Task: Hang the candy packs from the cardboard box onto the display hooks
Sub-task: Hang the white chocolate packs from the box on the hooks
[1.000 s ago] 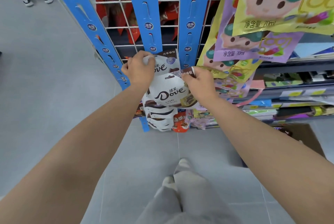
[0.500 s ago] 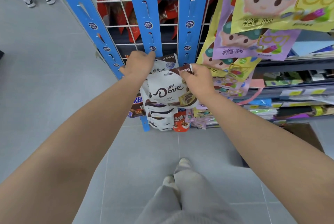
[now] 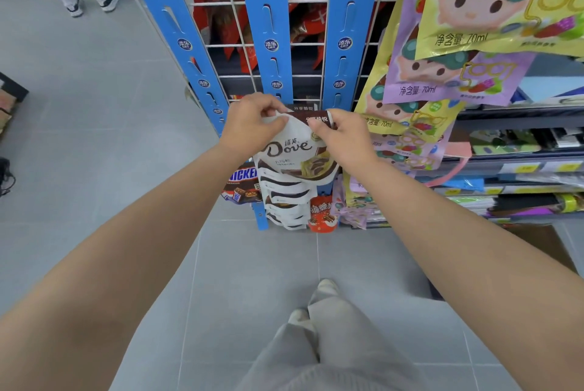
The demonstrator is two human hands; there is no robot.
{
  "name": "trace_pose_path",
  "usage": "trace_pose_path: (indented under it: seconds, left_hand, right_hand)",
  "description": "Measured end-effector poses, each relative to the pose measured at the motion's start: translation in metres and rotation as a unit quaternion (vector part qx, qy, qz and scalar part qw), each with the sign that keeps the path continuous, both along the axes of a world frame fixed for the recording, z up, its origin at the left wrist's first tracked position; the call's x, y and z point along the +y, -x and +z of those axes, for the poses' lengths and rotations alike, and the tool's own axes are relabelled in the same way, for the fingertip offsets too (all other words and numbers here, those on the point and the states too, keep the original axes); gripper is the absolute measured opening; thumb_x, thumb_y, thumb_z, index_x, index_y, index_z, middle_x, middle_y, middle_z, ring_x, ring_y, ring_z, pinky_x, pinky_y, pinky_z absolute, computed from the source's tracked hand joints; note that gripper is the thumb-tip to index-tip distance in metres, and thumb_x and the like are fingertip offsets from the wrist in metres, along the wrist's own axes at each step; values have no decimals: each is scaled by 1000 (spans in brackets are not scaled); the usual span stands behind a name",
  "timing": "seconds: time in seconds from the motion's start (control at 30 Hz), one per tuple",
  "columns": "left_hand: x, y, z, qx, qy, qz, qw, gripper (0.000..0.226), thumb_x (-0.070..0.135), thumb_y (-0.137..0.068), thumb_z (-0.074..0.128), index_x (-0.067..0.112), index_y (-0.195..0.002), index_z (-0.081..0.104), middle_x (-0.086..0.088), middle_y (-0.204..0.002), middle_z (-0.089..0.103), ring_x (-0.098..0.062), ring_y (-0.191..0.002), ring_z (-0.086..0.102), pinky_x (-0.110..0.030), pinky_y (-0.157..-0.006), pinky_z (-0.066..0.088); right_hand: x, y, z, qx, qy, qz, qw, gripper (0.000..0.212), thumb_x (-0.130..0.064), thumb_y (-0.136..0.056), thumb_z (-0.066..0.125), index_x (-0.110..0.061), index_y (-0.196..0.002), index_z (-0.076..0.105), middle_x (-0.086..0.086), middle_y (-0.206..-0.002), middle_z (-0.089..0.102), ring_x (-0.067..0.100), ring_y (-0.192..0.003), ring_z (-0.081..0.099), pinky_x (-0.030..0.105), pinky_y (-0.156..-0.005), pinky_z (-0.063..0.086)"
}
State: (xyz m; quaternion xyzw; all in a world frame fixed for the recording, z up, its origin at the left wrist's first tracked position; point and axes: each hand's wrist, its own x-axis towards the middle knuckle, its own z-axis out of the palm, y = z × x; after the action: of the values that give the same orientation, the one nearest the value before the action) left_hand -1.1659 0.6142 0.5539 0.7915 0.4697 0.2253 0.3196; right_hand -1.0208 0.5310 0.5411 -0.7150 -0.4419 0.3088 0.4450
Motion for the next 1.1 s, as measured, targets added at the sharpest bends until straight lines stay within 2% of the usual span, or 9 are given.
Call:
trace_pose_path:
  seconds: [0.07, 0.13, 0.23, 0.37, 0.43, 0.53, 0.7, 0.87, 1.1]
  left_hand:
    - [2, 0, 4, -16, -13, 29, 999, 6, 18, -82, 67, 20, -79, 63, 13, -73, 49, -2, -68, 46, -21, -69, 44]
    - [4, -1, 9, -30, -7, 47, 998, 14, 16, -81, 66, 23, -72, 59, 14, -73, 51, -3, -73, 52, -21, -69, 47]
    - [2, -3, 16, -44, -13, 82, 996, 29, 13, -81, 61, 33, -64, 46, 13, -70, 55, -16, -81, 60, -38, -78, 53]
    - [4, -10, 25, -49, -102, 130, 985, 17, 22, -85, 57, 28, -75, 45, 13, -71, 53, -19, -83, 56, -47, -91, 45]
    - [8, -15, 30, -48, -123, 163, 978, 0, 23, -87, 55, 23, -87, 55, 6, -83, 60, -17, -88, 51, -43, -97, 39]
    - [13, -20, 35, -18, -151, 170, 974, 20, 23, -90, 51, 22, -106, 63, 5, -101, 66, -14, -99, 53, -28, -100, 28]
    - [22, -23, 34, 27, -168, 142, 975, 19, 27, -94, 48, 21, -102, 63, 7, -107, 66, -13, -102, 53, -23, -91, 19]
    - [27, -22, 35, 87, -174, 127, 973, 24, 26, -99, 41, 18, -104, 63, 0, -103, 65, -21, -101, 52, -32, -98, 24]
    - [33, -27, 39, 140, -146, 148, 968, 25, 24, -98, 41, 18, -106, 64, -4, -103, 67, -24, -106, 52, -35, -102, 22]
  right_hand:
    - [1, 2, 1, 4, -16, -7, 1000, 21, -23, -89, 61, -7, -76, 68, 10, -77, 68, 28, -77, 64, 45, -74, 54]
    - [3, 4, 3, 3, -29, -20, 999, 25, -26, -89, 60, -4, -79, 68, 10, -75, 68, 29, -73, 63, 47, -72, 53]
    - [12, 6, 10, -2, -48, -42, 998, 33, -32, -89, 58, -1, -77, 64, 8, -66, 61, 29, -64, 58, 48, -65, 53]
    - [26, 7, 24, -10, -64, -53, 996, 33, -31, -91, 56, -1, -83, 65, 10, -69, 63, 27, -63, 62, 36, -63, 50]
    - [32, 7, 29, -15, -58, -46, 997, 32, -30, -93, 54, 0, -87, 65, 9, -68, 62, 15, -53, 62, 26, -55, 47]
    - [39, 6, 33, 7, -55, -47, 997, 31, -26, -94, 52, 3, -87, 63, 3, -64, 60, 11, -50, 64, 31, -56, 49]
    - [47, -1, 32, 10, -52, -67, 996, 25, -26, -94, 51, -13, -74, 57, -6, -53, 55, 20, -57, 68, 38, -59, 49]
    - [52, -4, 31, 6, -49, -73, 996, 37, -25, -94, 52, -23, -57, 46, -8, -51, 52, 16, -56, 68, 28, -52, 41]
    - [58, -3, 32, 7, -27, -74, 997, 42, -25, -92, 54, -15, -53, 44, -8, -40, 48, 7, -42, 61, 24, -47, 39]
